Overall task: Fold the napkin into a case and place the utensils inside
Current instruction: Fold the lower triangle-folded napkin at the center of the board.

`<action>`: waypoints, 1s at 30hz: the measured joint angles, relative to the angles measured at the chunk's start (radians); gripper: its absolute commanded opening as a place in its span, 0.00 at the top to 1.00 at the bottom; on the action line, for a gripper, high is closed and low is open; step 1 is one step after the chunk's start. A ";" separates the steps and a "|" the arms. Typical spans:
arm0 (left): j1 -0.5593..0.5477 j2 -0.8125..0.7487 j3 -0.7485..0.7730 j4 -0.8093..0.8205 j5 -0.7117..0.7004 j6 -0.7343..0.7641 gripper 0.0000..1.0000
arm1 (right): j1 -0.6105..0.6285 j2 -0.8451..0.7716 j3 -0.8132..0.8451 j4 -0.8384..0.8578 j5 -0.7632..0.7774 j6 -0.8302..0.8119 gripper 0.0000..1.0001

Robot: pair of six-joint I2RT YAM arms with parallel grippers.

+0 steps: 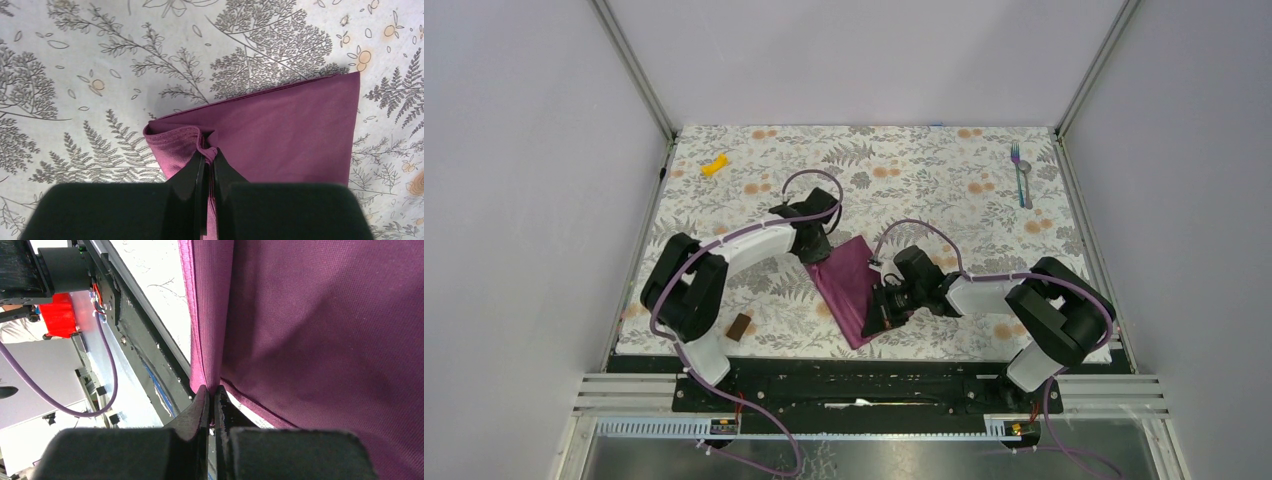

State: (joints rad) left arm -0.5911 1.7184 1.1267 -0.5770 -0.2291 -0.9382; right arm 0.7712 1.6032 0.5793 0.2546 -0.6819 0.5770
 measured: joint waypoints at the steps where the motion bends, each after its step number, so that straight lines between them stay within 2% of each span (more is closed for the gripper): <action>1: -0.004 0.009 0.009 -0.002 -0.001 0.000 0.92 | 0.000 0.000 -0.001 -0.002 0.002 -0.003 1.00; 13: -0.049 0.077 0.096 -0.006 -0.012 0.018 0.91 | -0.006 -0.019 -0.008 -0.045 0.037 -0.032 1.00; 21: -0.076 0.083 0.100 0.024 -0.014 0.037 0.90 | -0.009 -0.060 -0.014 -0.096 0.055 -0.053 1.00; 30: -0.100 -0.032 0.016 0.093 -0.020 0.058 0.93 | -0.012 -0.066 -0.020 -0.115 0.054 -0.061 1.00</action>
State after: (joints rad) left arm -0.6910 1.6859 1.1427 -0.4839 -0.2489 -0.8803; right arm 0.7589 1.5375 0.5594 0.1398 -0.6277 0.5159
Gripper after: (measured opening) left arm 0.081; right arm 0.033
